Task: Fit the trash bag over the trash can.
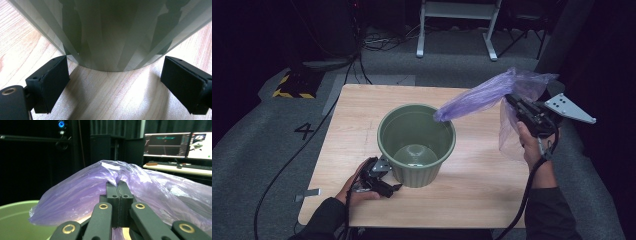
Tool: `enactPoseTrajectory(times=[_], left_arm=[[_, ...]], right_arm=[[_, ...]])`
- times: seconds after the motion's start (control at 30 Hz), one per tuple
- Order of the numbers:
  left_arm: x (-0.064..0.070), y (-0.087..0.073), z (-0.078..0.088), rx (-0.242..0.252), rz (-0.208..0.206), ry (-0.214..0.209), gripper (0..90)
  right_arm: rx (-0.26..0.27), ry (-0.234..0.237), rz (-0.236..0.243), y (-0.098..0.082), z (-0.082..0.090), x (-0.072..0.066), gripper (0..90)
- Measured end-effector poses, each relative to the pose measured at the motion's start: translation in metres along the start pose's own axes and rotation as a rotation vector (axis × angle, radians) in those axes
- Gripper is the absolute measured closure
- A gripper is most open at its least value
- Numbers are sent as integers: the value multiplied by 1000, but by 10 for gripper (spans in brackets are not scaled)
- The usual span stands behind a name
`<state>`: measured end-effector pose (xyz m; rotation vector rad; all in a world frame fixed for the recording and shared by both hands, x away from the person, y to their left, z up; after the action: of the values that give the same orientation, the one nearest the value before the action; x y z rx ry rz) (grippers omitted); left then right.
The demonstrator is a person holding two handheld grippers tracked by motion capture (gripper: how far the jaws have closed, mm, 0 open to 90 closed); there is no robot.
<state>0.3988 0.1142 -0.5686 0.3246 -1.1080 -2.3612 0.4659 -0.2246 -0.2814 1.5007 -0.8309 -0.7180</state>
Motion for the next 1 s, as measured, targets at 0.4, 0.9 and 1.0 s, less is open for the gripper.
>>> enactPoseTrajectory(times=[0.4, 0.9, 1.0], left_arm=[[3, 11, -13, 2, -7, -10, 77], [5, 18, -21, 1, -14, -16, 77], [6, 20, -23, 2, -12, -20, 77]], right_arm=[[-77, 90, 65, -31, -19, -40, 900], [-147, 186, 108, -60, -28, -73, 900], [-168, 213, 128, -66, -30, -80, 900]])
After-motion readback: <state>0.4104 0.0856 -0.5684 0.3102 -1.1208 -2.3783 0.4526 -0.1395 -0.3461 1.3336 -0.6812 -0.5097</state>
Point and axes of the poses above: each handheld gripper's, and its own axes: z roughly backward along the jaws, y roughly out of its top, x roughly to its right, the point moved 9 cm from there along -z, roughly forward along the jaws, and after that the axes turned 6 degrees about x, right-handed, at the moved point
